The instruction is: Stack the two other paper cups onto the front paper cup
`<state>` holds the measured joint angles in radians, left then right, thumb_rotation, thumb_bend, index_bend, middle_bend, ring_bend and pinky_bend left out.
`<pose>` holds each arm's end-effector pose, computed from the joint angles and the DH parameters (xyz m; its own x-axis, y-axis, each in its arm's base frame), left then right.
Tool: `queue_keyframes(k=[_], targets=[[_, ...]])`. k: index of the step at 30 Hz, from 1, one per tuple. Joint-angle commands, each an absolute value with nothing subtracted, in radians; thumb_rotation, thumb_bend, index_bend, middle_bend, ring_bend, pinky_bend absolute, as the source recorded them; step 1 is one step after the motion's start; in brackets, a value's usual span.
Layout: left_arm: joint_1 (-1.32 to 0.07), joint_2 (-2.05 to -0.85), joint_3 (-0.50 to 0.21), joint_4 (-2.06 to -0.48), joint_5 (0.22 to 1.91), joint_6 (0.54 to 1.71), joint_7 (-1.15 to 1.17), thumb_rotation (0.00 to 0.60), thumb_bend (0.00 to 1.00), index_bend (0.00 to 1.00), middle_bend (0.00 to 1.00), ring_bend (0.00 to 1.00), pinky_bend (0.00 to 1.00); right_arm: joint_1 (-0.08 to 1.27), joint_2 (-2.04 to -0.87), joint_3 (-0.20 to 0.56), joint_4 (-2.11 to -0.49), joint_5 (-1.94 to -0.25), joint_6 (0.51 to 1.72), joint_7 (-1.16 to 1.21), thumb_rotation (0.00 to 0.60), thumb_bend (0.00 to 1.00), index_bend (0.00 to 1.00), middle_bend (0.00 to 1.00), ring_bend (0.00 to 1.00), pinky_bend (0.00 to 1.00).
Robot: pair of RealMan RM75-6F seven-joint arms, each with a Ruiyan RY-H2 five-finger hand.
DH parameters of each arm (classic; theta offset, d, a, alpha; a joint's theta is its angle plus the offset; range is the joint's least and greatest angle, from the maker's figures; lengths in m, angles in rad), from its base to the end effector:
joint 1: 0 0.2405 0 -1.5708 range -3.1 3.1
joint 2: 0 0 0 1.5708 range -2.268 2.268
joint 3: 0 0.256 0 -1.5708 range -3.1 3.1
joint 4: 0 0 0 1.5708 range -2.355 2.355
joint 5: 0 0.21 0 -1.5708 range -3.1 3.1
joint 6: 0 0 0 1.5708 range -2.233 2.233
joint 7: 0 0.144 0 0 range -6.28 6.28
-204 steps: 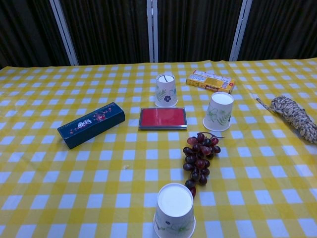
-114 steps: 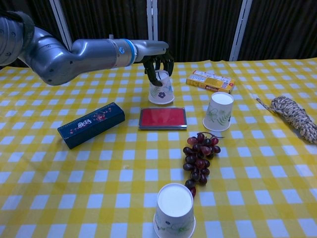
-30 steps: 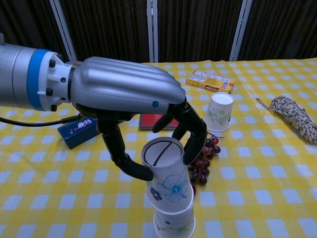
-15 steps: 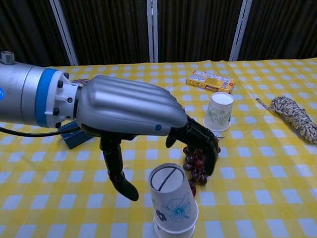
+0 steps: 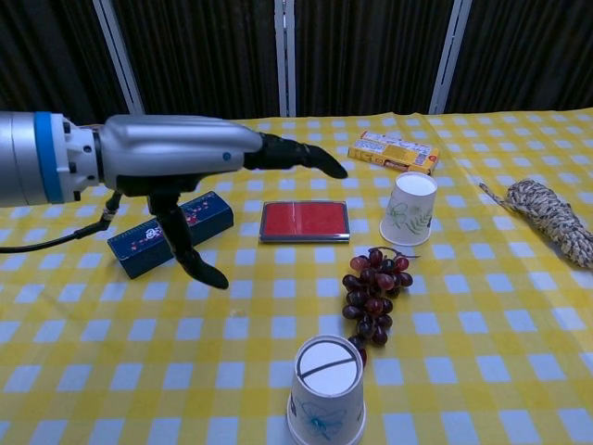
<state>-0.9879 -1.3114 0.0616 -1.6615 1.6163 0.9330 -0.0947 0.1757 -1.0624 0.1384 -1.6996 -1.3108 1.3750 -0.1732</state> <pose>-0.0804 0.2986 0.0074 0.5695 0.3061 0.7628 0.5656 -0.8194 -0.0935 -0.3007 -0.2244 0.1760 0.4867 -0.0081 0.8735 -0.8709 0.0737 0.4860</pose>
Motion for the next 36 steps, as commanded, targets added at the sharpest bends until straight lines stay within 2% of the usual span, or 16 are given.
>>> queue_keyframes(k=[1, 6, 12, 17, 23, 26, 29, 34, 36], targets=[[-0.895, -1.29, 0.049, -1.62, 1.541, 1.02, -0.056, 0.6, 0.0, 0.0, 0.0, 0.0, 0.03, 0.178, -1.065, 0.135, -1.702, -1.312, 1.37, -0.177, 0.6, 0.0, 0.08, 0.0, 0.0, 0.0], [-0.753, -1.266, 0.03, -1.617, 1.438, 1.177, 0.018, 0.6, 0.0, 0.0, 0.0, 0.0, 0.0, 0.184, -1.071, 0.132, -1.704, -1.308, 1.355, -0.185, 0.6, 0.0, 0.08, 0.0, 0.0, 0.0], [-0.642, -1.185, 0.029, -1.72, 1.292, 1.267, 0.213, 0.6, 0.0, 0.0, 0.0, 0.0, 0.0, 0.214, -1.072, 0.144, -1.683, -1.291, 1.301, -0.155, 0.6, 0.0, 0.05, 0.0, 0.0, 0.0], [-0.509, -1.094, 0.033, -1.819, 1.201, 1.403, 0.272, 0.6, 0.0, 0.0, 0.0, 0.0, 0.0, 0.297, -1.07, 0.16, -1.619, -1.321, 1.179, -0.08, 0.6, 0.0, 0.03, 0.0, 0.0, 0.0], [-0.404, -1.049, 0.043, -1.831, 1.175, 1.492, 0.247, 0.6, 0.0, 0.0, 0.0, 0.0, 0.0, 0.389, -1.074, 0.164, -1.581, -1.365, 1.048, 0.0, 0.6, 0.0, 0.02, 0.01, 0.0, 0.0], [-0.342, -1.029, 0.051, -1.81, 1.169, 1.543, 0.246, 0.6, 0.0, 0.0, 0.0, 0.0, 0.0, 0.481, -1.102, 0.176, -1.548, -1.424, 0.953, 0.082, 0.6, 0.0, 0.03, 0.04, 0.0, 0.0], [-0.306, -1.018, 0.055, -1.795, 1.166, 1.546, 0.208, 0.6, 0.0, 0.0, 0.0, 0.0, 0.0, 0.57, -1.158, 0.186, -1.477, -1.494, 0.886, 0.205, 0.6, 0.01, 0.07, 0.1, 0.01, 0.09], [-0.279, -1.009, 0.044, -1.767, 1.181, 1.526, 0.165, 0.6, 0.0, 0.0, 0.0, 0.0, 0.0, 0.661, -1.251, 0.187, -1.359, -1.577, 0.882, 0.348, 0.6, 0.09, 0.11, 0.19, 0.11, 0.24], [-0.273, -1.008, 0.04, -1.756, 1.191, 1.515, 0.152, 0.6, 0.0, 0.0, 0.0, 0.0, 0.0, 0.688, -1.287, 0.195, -1.33, -1.572, 0.875, 0.348, 0.6, 0.11, 0.12, 0.2, 0.13, 0.27]])
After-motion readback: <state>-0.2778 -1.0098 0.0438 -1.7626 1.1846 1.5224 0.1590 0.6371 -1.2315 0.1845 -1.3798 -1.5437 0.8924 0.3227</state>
